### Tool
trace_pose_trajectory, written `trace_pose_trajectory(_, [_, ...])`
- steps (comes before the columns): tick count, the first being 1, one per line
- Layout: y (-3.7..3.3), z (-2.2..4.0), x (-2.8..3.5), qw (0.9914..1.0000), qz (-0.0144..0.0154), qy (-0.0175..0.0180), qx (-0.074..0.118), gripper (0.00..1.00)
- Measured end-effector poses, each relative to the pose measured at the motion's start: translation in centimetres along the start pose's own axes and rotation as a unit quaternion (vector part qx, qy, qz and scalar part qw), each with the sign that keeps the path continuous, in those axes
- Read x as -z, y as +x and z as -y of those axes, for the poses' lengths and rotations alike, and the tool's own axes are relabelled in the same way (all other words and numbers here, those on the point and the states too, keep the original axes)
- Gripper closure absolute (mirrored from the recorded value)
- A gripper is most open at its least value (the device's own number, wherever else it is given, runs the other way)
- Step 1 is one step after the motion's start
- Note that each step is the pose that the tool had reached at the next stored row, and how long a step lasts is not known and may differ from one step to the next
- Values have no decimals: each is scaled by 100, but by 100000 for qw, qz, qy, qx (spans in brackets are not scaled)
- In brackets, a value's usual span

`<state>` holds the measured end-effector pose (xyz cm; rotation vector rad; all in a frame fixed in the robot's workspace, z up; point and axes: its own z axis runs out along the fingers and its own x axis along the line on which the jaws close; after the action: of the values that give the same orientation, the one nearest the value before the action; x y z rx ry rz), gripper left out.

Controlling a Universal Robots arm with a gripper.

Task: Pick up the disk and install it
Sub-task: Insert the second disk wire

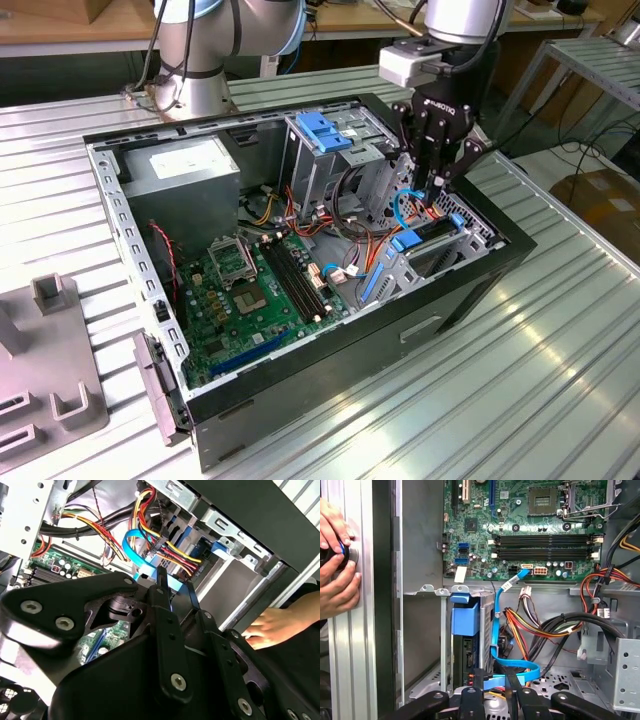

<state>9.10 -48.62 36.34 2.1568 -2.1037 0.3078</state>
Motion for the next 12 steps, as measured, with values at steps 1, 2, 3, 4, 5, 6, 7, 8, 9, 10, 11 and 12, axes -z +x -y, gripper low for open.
trace_pose_trajectory(1, [4, 1, 16, 100000, -40, -39, 14, 69])
trace_pose_trajectory(2, [9, 3, 40, 100000, -193, -92, 35, 69])
trace_pose_trajectory(3, [12, 3, 51, 99999, -343, -122, 50, 69])
trace_pose_trajectory(4, [13, 4, 56, 99999, -438, -142, 60, 69])
trace_pose_trajectory(5, [13, 5, 57, 99998, -524, -155, 70, 69])
trace_pose_trajectory(6, [13, 5, 58, 99998, -637, -163, 78, 69])
trace_pose_trajectory(7, [13, 5, 59, 99997, -751, -165, 85, 69])
trace_pose_trajectory(8, [13, 6, 59, 99996, -907, -167, 96, 69])
trace_pose_trajectory(9, [5, 8, 61, 99993, -1142, -174, 110, 69])
trace_pose_trajectory(10, [-28, 14, 66, 99989, -1438, -178, 132, 69])
trace_pose_trajectory(11, [-48, 18, 67, 99988, -1504, -178, 134, 69])
trace_pose_trajectory(12, [-56, 19, 63, 99989, -1492, -176, 129, 69])
